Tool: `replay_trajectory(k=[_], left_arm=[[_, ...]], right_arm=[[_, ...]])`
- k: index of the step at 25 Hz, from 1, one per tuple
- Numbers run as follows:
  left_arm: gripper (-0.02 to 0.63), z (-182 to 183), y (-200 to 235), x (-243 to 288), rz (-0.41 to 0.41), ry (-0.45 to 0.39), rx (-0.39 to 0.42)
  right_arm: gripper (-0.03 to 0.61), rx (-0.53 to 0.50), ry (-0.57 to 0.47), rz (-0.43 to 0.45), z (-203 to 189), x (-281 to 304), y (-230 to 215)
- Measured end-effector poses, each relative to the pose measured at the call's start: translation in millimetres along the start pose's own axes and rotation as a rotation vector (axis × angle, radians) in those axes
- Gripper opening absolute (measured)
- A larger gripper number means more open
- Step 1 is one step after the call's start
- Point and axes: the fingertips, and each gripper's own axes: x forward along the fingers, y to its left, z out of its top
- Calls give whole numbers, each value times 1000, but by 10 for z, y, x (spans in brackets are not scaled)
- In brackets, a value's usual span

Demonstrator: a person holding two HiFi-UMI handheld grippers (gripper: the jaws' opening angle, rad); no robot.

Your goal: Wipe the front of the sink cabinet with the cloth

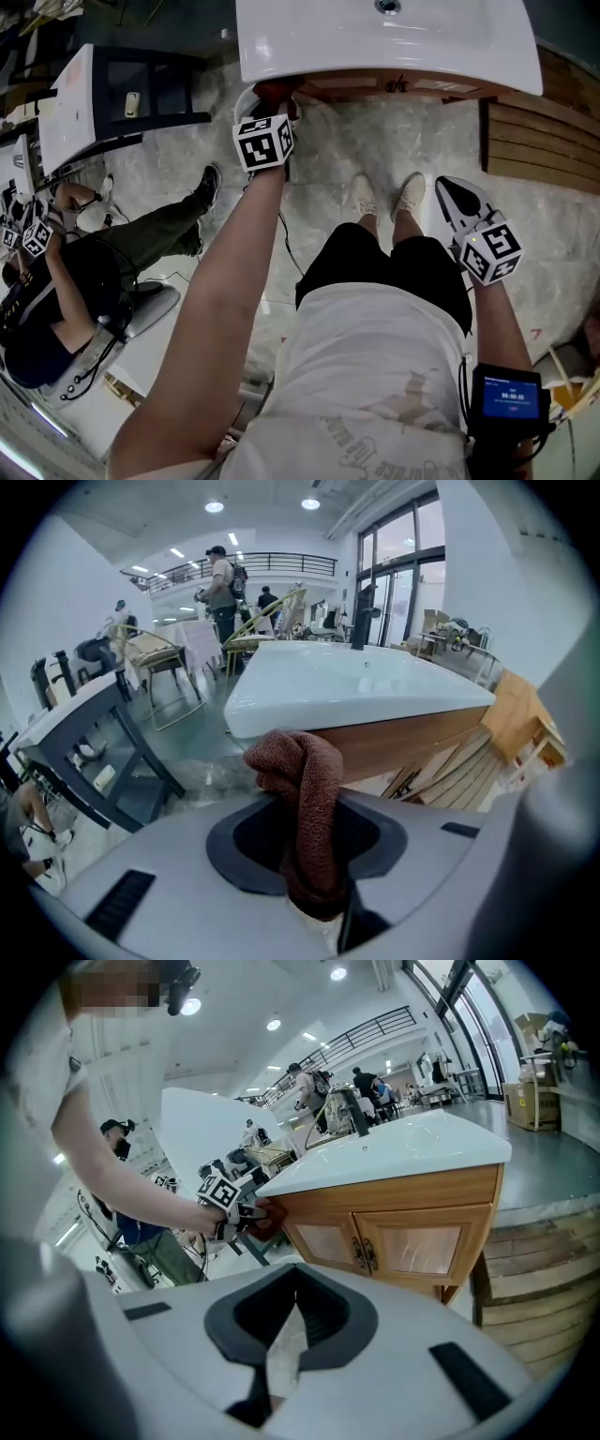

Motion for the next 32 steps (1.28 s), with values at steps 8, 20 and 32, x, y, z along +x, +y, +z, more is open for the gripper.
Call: replay_trajectory(k=[8, 20, 32], left_arm=[[106, 89, -414, 16, -48, -14, 62], [106, 203, -1448, 135, -219, -40, 127], [106, 352, -2357, 192, -366, -55, 172]], right_arm=[[14, 19, -12, -6, -54, -97, -78], [14, 32, -50, -31, -56, -214, -224], [14, 67, -59, -72, -149, -379, -365]])
